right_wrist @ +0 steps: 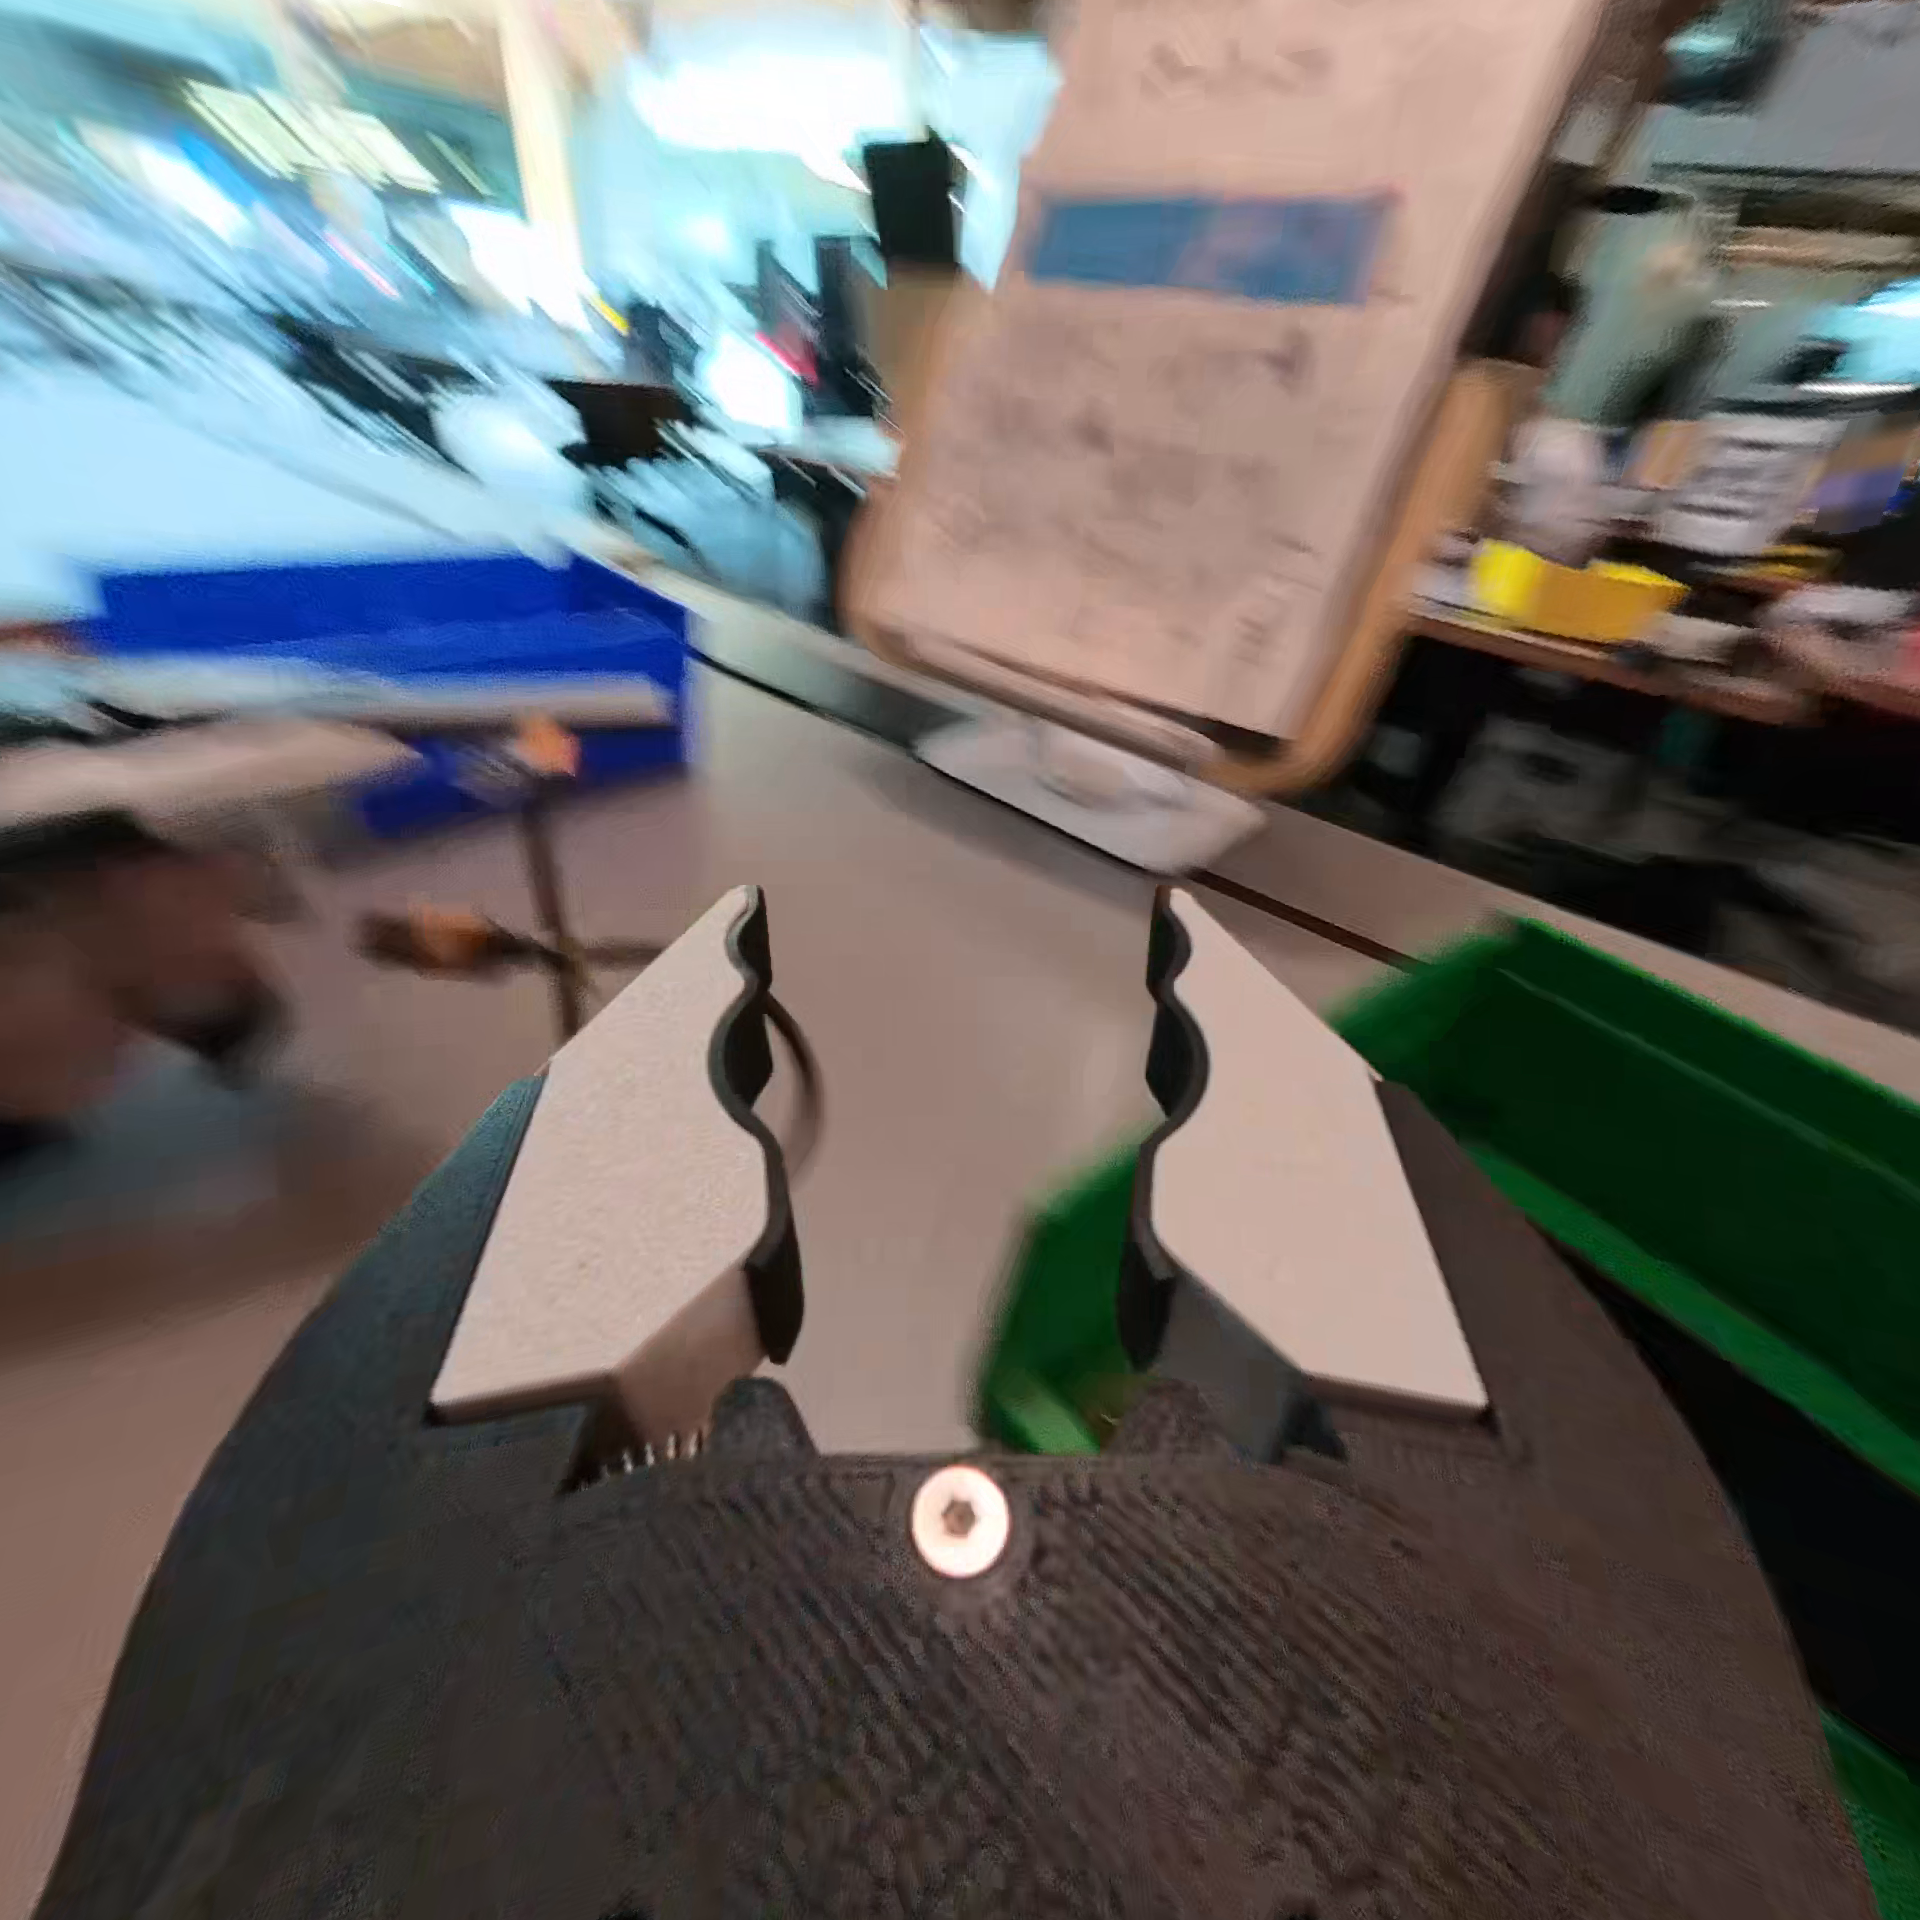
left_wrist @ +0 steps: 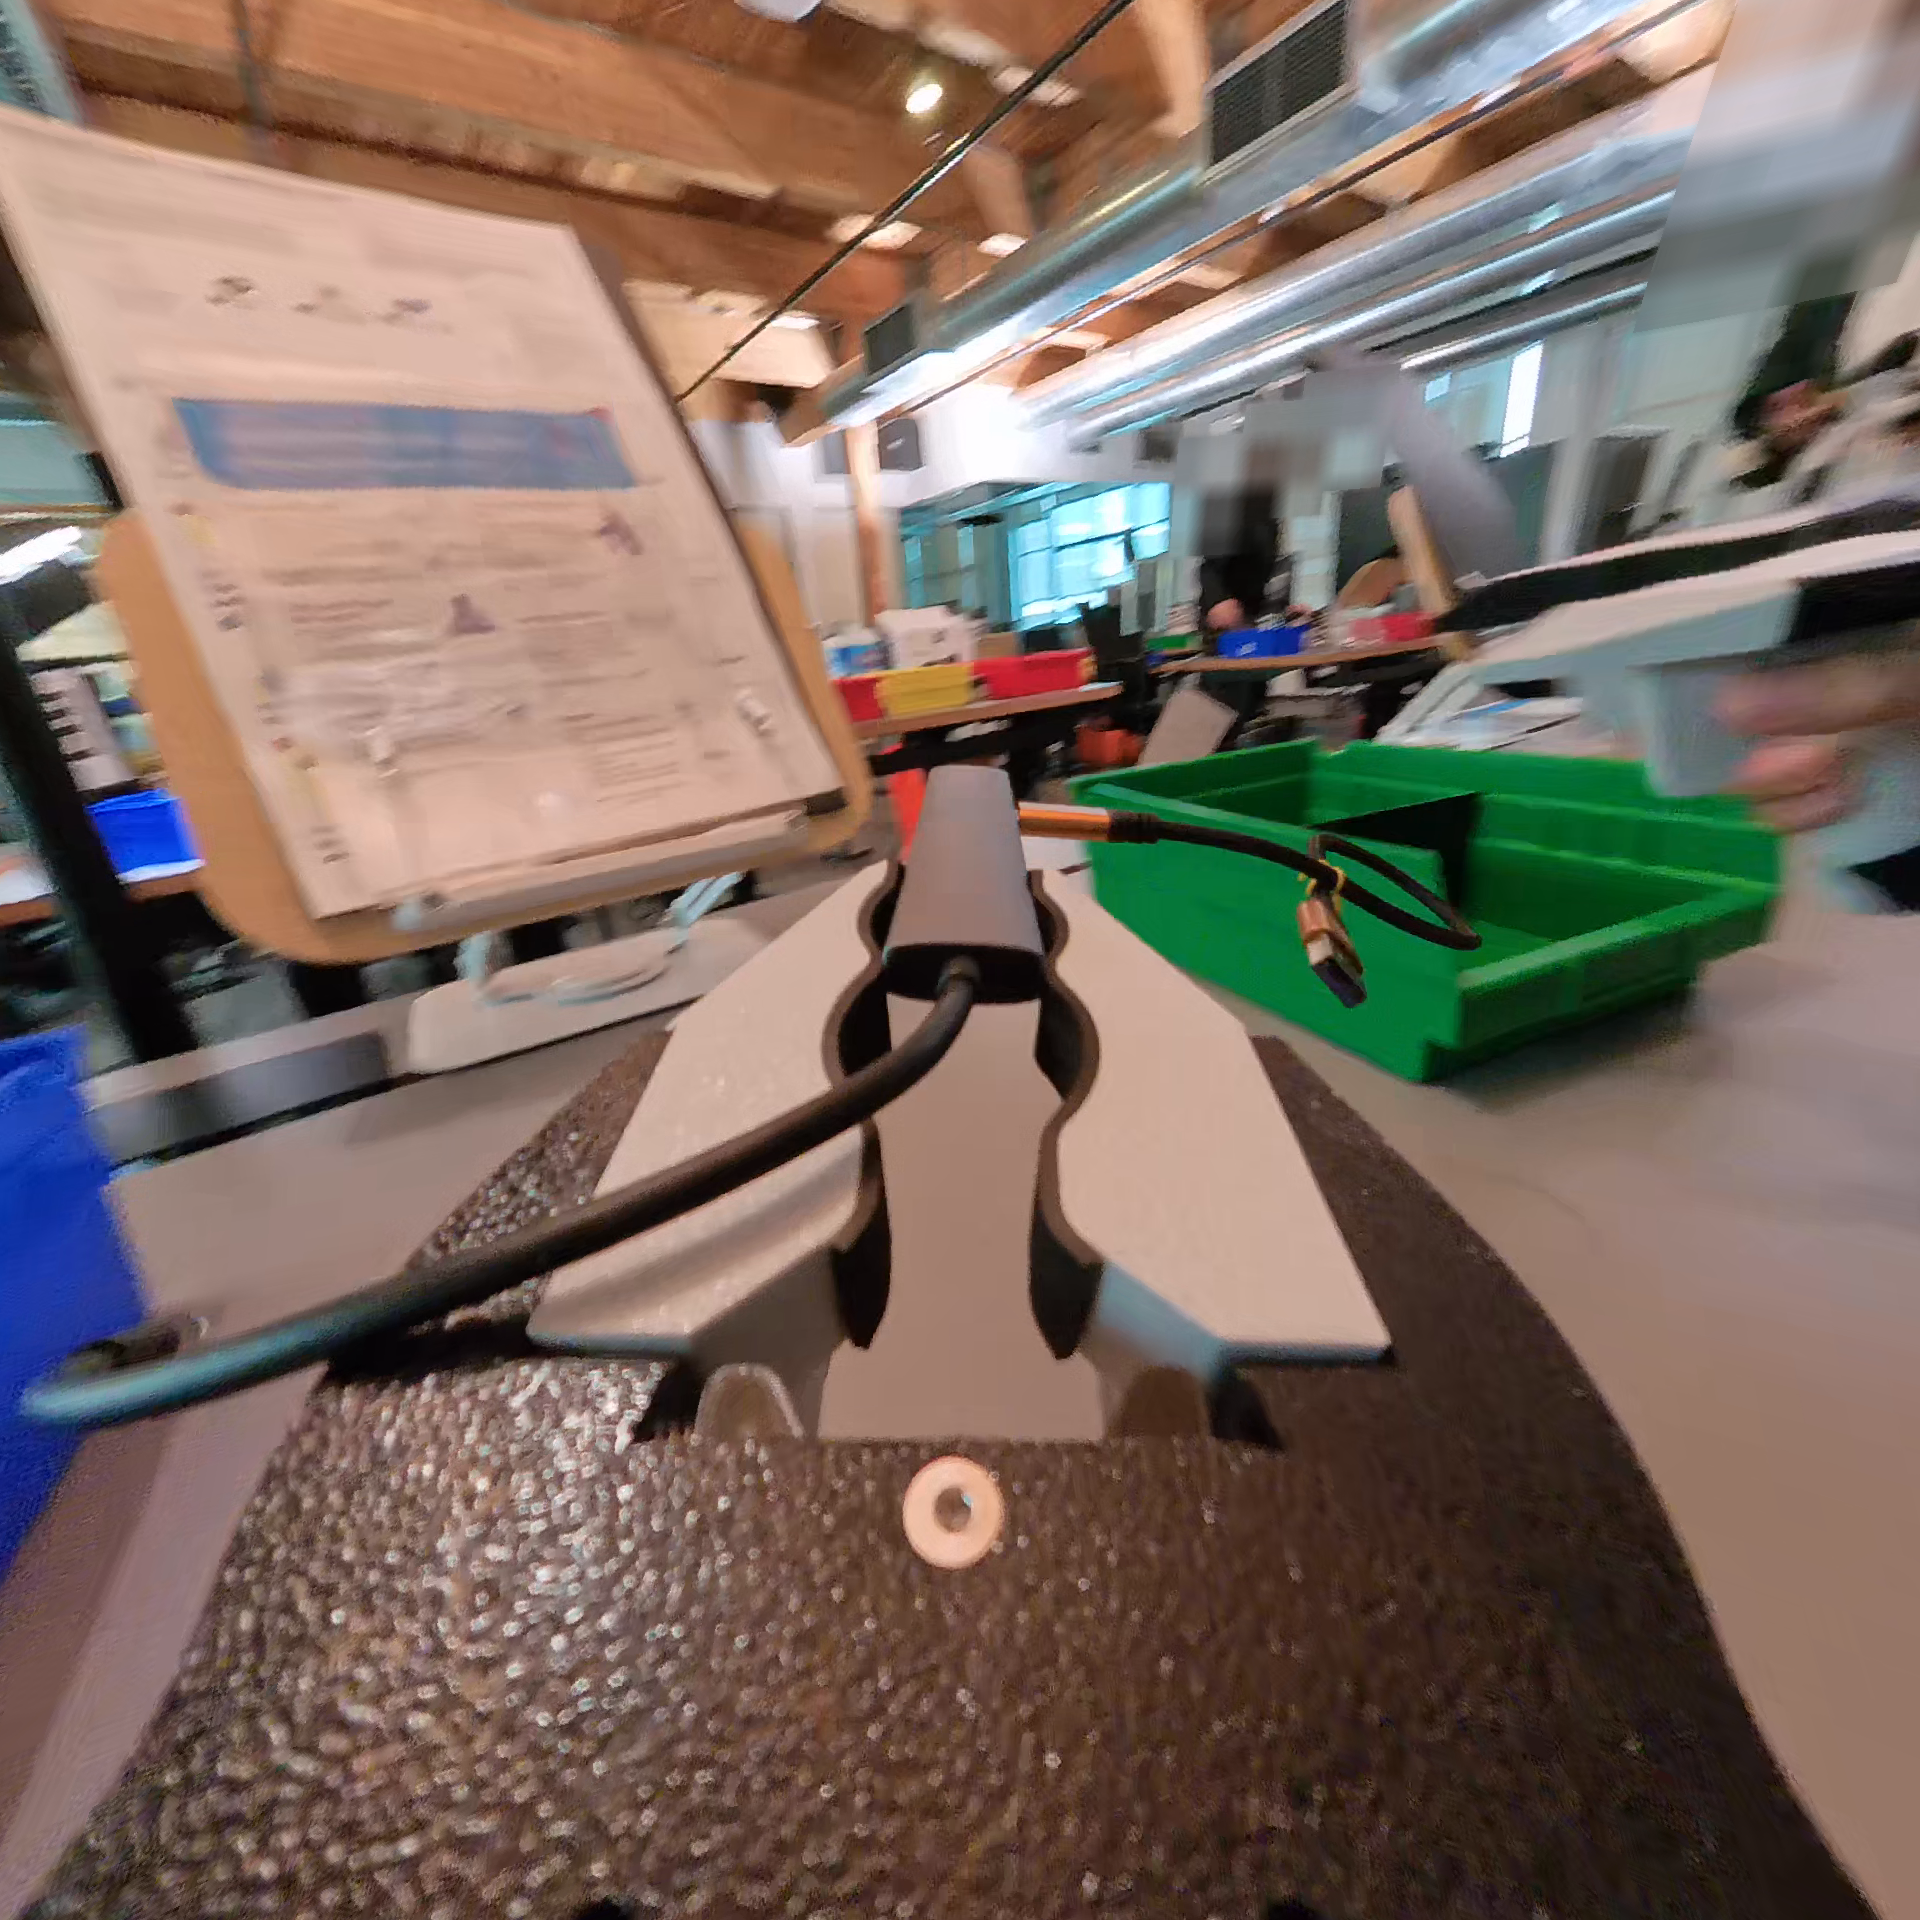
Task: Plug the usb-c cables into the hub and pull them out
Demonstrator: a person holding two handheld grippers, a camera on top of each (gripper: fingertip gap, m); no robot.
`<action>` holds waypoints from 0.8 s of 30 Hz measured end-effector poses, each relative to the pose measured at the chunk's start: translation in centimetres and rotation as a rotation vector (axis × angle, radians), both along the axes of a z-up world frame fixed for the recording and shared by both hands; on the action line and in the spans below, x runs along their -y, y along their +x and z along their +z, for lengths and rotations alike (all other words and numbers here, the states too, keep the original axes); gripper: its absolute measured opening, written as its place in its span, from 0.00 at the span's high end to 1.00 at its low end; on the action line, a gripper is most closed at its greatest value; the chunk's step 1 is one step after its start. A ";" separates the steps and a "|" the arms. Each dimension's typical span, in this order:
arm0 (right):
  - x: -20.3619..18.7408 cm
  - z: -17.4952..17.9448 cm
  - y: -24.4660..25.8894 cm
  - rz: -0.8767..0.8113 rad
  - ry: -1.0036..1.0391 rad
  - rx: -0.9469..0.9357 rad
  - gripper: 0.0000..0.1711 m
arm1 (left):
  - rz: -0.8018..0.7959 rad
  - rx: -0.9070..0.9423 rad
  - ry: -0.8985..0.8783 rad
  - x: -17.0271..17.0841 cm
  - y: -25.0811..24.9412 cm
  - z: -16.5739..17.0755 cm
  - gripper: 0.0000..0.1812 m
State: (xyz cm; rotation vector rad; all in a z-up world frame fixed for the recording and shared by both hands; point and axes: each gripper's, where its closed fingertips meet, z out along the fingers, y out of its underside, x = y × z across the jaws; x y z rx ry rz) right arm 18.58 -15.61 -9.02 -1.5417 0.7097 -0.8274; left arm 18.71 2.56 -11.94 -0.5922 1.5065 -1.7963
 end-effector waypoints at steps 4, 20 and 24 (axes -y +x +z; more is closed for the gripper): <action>-8.5 -1.4 -1.9 0.403 0.278 -0.230 0.49 | -0.265 0.025 -0.086 2.3 -3.7 2.4 0.89; -11.3 -1.0 -5.0 0.765 0.589 -0.489 0.73 | -0.428 0.157 0.130 2.5 -7.7 1.7 0.89; -12.3 -1.0 -6.4 0.888 0.607 -0.524 0.90 | -0.427 0.188 0.142 3.2 -7.9 1.6 0.89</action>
